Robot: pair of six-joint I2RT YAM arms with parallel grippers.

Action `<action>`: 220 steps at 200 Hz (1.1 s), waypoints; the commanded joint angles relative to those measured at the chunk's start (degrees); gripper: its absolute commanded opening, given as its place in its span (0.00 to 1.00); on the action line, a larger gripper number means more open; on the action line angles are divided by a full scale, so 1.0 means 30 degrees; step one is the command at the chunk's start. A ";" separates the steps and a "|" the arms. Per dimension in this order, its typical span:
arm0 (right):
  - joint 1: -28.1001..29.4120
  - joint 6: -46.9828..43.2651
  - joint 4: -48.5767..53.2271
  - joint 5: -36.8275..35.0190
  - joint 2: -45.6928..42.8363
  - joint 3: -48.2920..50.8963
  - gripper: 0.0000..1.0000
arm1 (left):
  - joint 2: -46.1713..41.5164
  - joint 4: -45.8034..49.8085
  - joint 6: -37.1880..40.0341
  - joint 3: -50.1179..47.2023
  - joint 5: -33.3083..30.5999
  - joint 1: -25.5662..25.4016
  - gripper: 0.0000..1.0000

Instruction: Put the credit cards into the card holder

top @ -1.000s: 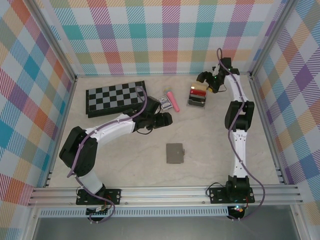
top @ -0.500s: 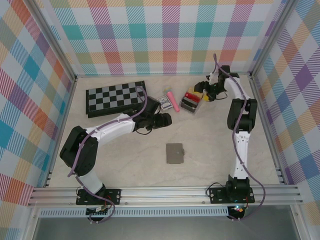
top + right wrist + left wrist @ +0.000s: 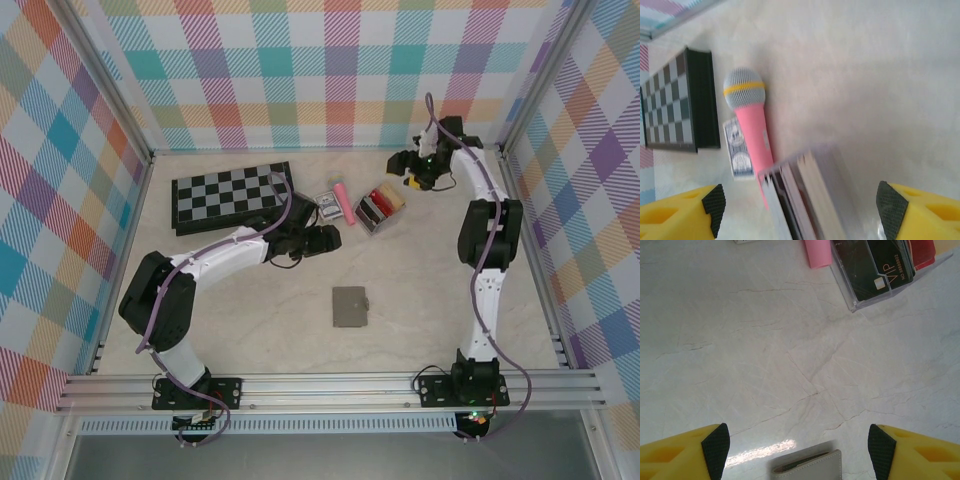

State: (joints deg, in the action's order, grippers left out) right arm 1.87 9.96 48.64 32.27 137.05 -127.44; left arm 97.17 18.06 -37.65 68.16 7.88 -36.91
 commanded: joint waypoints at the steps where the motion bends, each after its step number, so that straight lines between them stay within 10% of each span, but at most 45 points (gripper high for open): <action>1: 0.0277 -0.0174 0.1871 0.0190 0.2248 -0.2917 0.82 | -0.0503 0.0154 0.0117 -0.0209 0.0347 0.0346 0.76; 83: 0.0930 -0.0287 0.2960 0.3334 0.4585 -0.5679 0.79 | 0.4086 -0.1624 -0.1090 0.4191 0.3581 0.0965 0.76; 220: 0.0864 0.1596 0.0711 0.3133 0.1723 -0.0330 0.72 | 1.2034 -0.2519 -0.4304 1.2922 0.5517 0.0827 0.71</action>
State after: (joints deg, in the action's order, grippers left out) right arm 4.45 12.95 52.23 40.64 146.28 -129.95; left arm 131.50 10.33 -48.90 103.66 23.33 -34.35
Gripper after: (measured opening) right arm 0.724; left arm 0.710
